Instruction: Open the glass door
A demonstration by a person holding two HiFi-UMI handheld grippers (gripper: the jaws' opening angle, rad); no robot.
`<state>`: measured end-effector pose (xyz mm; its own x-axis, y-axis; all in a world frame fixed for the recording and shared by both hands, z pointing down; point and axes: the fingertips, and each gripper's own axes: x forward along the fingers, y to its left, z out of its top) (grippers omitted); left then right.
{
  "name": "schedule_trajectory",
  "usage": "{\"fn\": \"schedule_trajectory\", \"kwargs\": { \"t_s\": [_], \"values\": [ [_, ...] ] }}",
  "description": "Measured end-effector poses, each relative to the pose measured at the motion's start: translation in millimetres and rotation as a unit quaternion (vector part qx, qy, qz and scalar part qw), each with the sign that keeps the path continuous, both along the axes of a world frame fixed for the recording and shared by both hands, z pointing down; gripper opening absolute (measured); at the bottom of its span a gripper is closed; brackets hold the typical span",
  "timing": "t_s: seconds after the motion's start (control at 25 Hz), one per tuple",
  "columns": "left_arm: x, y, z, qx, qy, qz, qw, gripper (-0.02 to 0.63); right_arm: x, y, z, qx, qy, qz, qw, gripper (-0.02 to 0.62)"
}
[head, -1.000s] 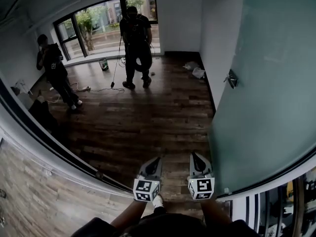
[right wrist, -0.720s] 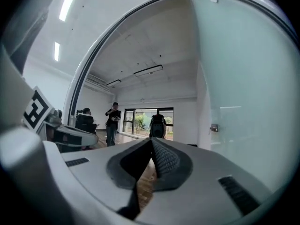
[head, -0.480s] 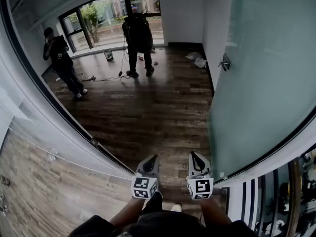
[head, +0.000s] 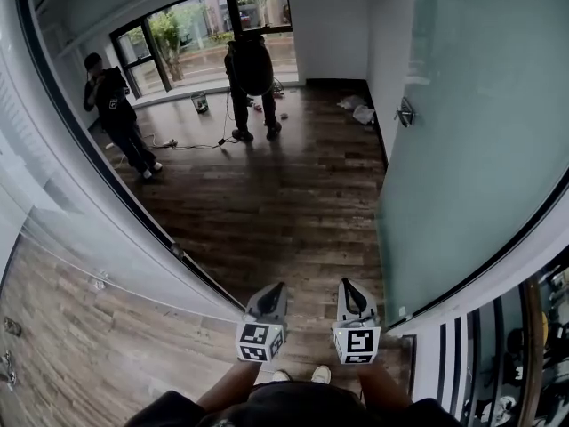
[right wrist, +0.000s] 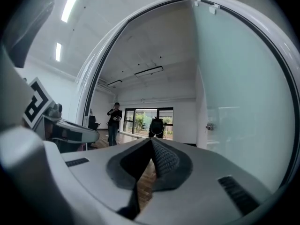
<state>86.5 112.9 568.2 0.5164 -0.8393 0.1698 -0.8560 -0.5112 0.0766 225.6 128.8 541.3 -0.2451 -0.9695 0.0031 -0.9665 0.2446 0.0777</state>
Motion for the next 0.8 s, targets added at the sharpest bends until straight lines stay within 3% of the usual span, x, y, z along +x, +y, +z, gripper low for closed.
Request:
{"fn": "schedule_trajectory", "kwargs": {
  "t_s": [0.2, 0.4, 0.56, 0.8],
  "values": [
    [-21, -10, -17, 0.017, 0.01, 0.004, 0.9998, 0.003, -23, -11, -16, 0.02, 0.006, 0.006, 1.0, 0.017],
    [-30, 11, -14, 0.0, 0.022, 0.018, 0.9996, 0.003, -42, 3, -20, 0.008, 0.014, 0.01, 1.0, 0.017],
    [-39, 0, -17, 0.013, 0.029, 0.019, 0.9993, 0.003, -57, -9, -31, 0.028, 0.027, 0.004, 0.999, 0.017],
    [-70, -4, -6, -0.004, 0.02, 0.011, 0.9997, 0.003, -84, -23, -30, 0.045, 0.034, -0.012, 0.998, 0.017]
  ]
}}
